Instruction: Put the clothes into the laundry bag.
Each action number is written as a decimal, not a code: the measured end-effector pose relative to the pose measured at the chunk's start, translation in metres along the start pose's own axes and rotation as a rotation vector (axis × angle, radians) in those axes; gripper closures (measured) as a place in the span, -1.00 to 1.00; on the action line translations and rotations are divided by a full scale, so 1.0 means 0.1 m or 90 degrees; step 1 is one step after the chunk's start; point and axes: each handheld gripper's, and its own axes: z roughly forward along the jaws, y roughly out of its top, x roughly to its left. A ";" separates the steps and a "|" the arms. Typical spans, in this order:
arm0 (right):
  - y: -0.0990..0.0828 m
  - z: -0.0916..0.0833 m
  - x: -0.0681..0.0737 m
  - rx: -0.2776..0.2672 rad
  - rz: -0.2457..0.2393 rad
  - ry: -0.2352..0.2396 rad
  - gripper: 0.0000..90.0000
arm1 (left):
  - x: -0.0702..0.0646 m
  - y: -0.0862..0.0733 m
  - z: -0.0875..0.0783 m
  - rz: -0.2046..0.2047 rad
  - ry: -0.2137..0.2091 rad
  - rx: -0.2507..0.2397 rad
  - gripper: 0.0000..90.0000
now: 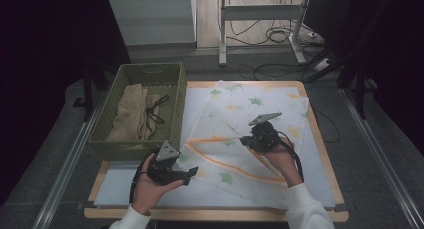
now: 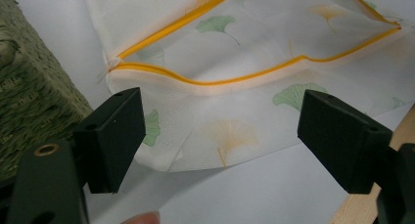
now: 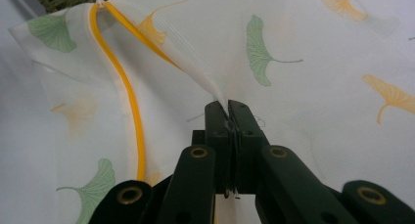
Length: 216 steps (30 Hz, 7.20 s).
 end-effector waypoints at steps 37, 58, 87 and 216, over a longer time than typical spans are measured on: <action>0.17 -0.28 -0.06 -0.063 -0.007 0.023 0.92 | 0.03 0.00 0.00 -0.001 0.012 0.002 -0.61; 0.12 -0.23 -0.14 -0.059 0.006 0.022 0.92 | -0.07 0.30 -0.25 0.024 0.018 -0.035 -0.61; 0.09 -0.27 -0.16 -0.062 0.007 0.024 0.92 | 0.71 0.76 -0.55 -0.047 0.126 -0.060 -0.61; 0.01 -0.08 -0.23 -0.024 0.018 0.024 0.92 | 2.51 0.61 0.94 -0.202 0.277 0.322 -0.68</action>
